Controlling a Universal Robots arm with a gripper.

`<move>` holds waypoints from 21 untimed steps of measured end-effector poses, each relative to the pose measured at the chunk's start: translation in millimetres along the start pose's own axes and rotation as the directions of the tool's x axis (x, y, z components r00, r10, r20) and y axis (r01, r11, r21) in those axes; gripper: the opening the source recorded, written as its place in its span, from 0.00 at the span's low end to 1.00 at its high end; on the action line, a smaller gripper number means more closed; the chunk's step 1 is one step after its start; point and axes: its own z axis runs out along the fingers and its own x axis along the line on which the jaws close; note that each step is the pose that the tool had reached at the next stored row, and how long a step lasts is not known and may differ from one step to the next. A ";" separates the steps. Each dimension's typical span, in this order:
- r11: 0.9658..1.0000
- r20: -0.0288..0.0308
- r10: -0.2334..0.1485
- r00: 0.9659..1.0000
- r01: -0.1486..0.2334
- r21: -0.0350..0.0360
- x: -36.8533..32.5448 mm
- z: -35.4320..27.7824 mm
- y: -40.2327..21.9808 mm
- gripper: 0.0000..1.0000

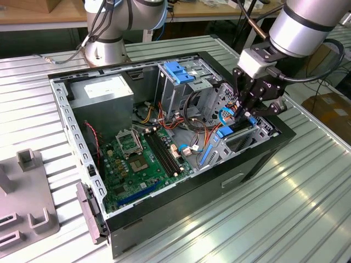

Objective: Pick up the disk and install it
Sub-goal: 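Insert the second disk wire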

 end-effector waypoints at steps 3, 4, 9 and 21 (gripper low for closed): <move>1.000 0.000 -0.003 1.000 0.003 0.008 0.2 0.4 1.3 0.16; 1.000 -0.001 -0.004 1.000 0.004 0.010 0.3 0.4 1.7 0.16; 1.000 -0.001 -0.004 1.000 0.004 0.015 1.0 2.1 1.9 0.16; 1.000 -0.002 -0.004 1.000 0.004 0.016 3.5 4.4 2.0 0.16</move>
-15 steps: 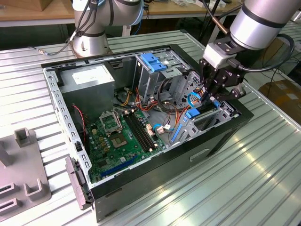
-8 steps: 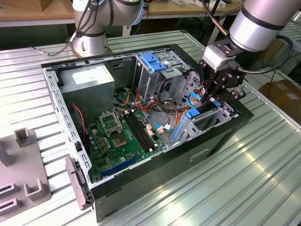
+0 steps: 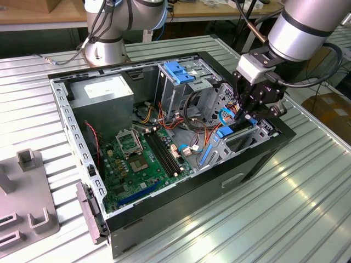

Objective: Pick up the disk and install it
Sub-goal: 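Insert the second disk wire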

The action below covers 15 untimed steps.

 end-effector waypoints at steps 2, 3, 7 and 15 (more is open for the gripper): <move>1.000 0.000 0.000 1.000 0.000 0.000 0.0 0.2 0.0 0.16; 1.000 0.000 0.000 1.000 0.000 0.000 0.0 0.2 0.0 0.16; 1.000 0.002 0.000 1.000 0.000 0.002 0.2 0.5 -0.1 0.16; 1.000 0.073 0.002 0.997 -0.003 0.010 9.5 0.8 0.4 0.16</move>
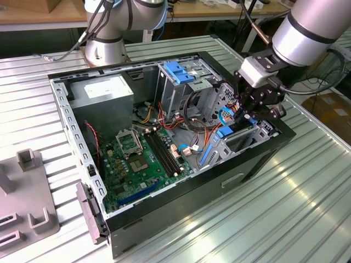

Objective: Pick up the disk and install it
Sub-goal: 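Insert the second disk wire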

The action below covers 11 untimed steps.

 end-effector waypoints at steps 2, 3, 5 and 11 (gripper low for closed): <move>1.000 0.006 0.000 1.000 0.000 0.000 4.3 0.1 0.1 0.16; 1.000 0.011 0.000 1.000 0.000 0.000 5.9 0.1 0.1 0.16; 1.000 0.023 0.001 1.000 -0.001 0.001 8.4 0.2 0.2 0.16; 1.000 0.044 0.002 0.999 -0.002 0.001 11.1 4.2 0.5 0.16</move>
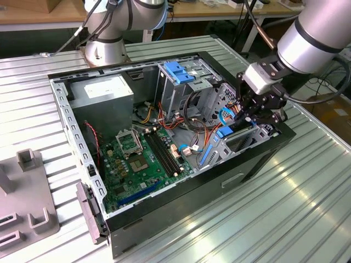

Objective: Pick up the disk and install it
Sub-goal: 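Insert the second disk wire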

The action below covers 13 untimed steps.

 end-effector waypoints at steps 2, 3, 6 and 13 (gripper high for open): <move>1.000 0.003 0.000 1.000 0.000 0.000 1.1 5.6 0.3 0.16; 1.000 0.004 0.000 1.000 0.000 0.000 1.1 5.6 0.3 0.16; 1.000 0.003 0.000 1.000 0.000 0.000 -0.2 -2.2 -0.1 0.30; 1.000 0.004 0.000 1.000 0.000 0.000 -1.2 -8.4 -0.4 0.22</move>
